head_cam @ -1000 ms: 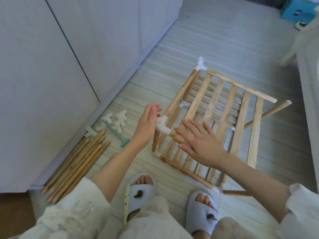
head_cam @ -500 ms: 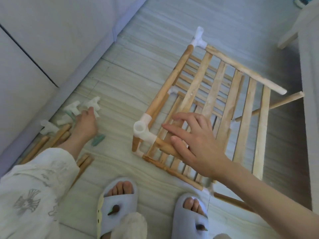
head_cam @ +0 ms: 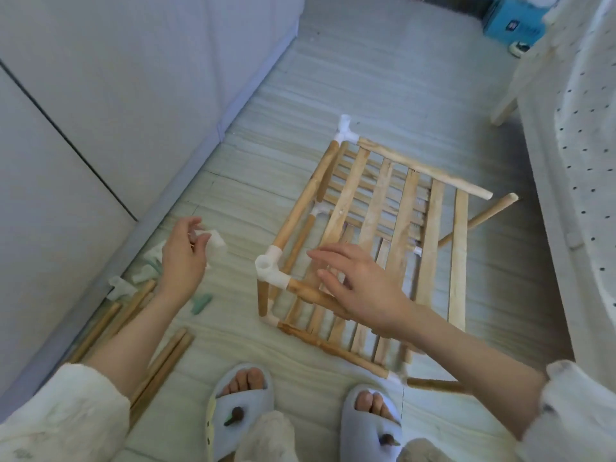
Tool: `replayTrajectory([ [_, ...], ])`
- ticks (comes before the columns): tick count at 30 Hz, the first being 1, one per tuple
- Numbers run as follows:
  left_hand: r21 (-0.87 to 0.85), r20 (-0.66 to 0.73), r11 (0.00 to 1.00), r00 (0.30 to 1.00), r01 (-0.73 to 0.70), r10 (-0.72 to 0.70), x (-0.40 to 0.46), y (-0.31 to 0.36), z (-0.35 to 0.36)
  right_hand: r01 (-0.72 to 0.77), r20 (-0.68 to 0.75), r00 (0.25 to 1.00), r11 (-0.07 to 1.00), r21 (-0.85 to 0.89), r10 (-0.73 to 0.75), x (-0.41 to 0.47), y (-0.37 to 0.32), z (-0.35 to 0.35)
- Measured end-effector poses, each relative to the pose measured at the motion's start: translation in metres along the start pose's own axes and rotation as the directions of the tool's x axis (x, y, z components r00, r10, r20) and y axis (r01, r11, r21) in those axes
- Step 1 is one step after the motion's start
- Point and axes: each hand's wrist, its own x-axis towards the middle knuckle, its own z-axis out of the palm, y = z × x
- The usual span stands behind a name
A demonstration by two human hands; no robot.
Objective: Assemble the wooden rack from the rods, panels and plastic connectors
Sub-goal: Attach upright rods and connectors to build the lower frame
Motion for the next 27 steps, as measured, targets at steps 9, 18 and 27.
replayTrajectory([
  [9, -0.476, 0.241, 0.852, 0.9, -0.217, 0.364, -0.074, 0.199, -0.076, -0.15, -0.081, 0.972, 0.848, 0.509, 0.221, -0.043, -0.058, -0.089],
  [18, -0.541, 0.566, 0.783, 0.556, -0.307, 0.608, -0.133, 0.327, -0.029, 0.032, -0.393, 0.827, 0.665, 0.746, 0.401, -0.149, -0.052, -0.129],
  [27, -0.432, 0.748, 0.875, 0.454, -0.219, 0.484, -0.178, 0.331, 0.021, 0.064, -0.183, 0.777, 0.213, 0.975, 0.603, -0.202, -0.007, -0.113],
])
